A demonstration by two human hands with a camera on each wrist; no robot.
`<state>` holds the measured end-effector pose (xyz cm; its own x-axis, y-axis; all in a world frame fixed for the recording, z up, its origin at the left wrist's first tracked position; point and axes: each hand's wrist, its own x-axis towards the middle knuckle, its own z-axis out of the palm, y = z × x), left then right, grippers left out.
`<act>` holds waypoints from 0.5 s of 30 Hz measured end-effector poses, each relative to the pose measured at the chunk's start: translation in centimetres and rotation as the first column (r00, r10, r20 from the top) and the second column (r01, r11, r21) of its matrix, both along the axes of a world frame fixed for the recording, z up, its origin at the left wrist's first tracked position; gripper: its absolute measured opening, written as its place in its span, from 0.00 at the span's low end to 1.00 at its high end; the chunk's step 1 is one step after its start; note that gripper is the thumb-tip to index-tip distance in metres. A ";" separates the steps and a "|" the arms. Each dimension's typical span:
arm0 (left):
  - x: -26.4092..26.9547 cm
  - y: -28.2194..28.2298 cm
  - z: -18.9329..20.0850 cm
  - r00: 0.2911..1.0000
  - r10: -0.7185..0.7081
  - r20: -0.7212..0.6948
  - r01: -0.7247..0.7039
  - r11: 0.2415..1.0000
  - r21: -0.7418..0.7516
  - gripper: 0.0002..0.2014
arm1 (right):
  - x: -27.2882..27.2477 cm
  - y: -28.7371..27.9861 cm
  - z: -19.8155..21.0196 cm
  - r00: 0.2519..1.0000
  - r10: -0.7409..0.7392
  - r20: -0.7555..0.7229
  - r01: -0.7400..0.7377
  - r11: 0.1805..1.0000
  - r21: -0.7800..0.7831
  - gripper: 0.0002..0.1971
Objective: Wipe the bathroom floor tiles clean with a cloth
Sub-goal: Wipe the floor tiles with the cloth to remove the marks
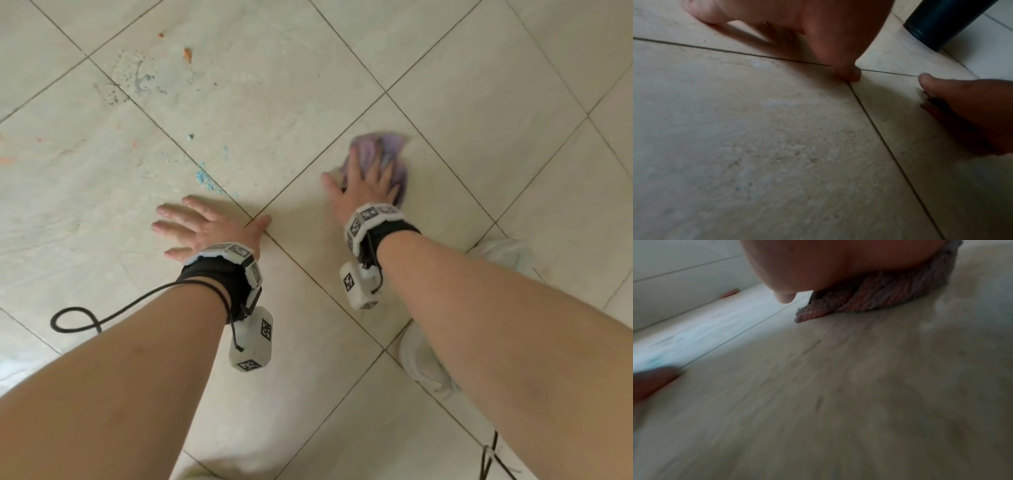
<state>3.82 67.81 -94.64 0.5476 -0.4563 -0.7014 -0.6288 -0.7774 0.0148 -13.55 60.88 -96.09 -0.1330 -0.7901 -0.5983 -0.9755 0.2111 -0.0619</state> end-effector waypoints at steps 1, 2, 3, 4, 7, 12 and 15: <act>0.0 0.0 0.1 1.000 0.005 -0.001 -0.005 1.000 0.000 0.63 | 0.0 1.0 0.2 0.997 0.068 0.021 -0.069 0.997 0.016 0.38; 0.0 -0.1 0.1 1.000 0.007 -0.005 -0.007 1.000 0.000 0.64 | -0.7 2.2 0.3 0.995 0.097 0.033 -0.097 0.995 0.021 0.37; 0.0 -0.2 0.2 1.000 0.006 -0.007 -0.006 1.000 -0.001 0.64 | -1.9 3.4 0.1 0.995 0.092 0.027 -0.092 0.996 0.008 0.37; -0.1 -0.4 0.3 1.000 0.004 -0.007 -0.004 1.000 -0.003 0.64 | -3.5 4.4 0.2 0.998 0.056 0.009 -0.056 0.998 -0.012 0.37; 0.1 -0.3 0.2 1.000 -0.009 0.008 0.009 1.000 -0.006 0.65 | -7.0 4.0 0.1 0.991 -0.117 -0.061 0.116 0.993 -0.025 0.38; 0.6 0.1 0.0 1.000 -0.027 -0.004 0.027 0.999 -0.024 0.65 | -4.0 -3.0 0.3 0.937 -0.340 -0.079 0.341 0.940 -0.006 0.40; 1.4 0.4 0.2 0.997 -0.070 -0.024 0.069 0.997 -0.020 0.64 | 0.6 -4.5 0.6 0.990 -0.142 -0.011 0.142 0.989 0.034 0.40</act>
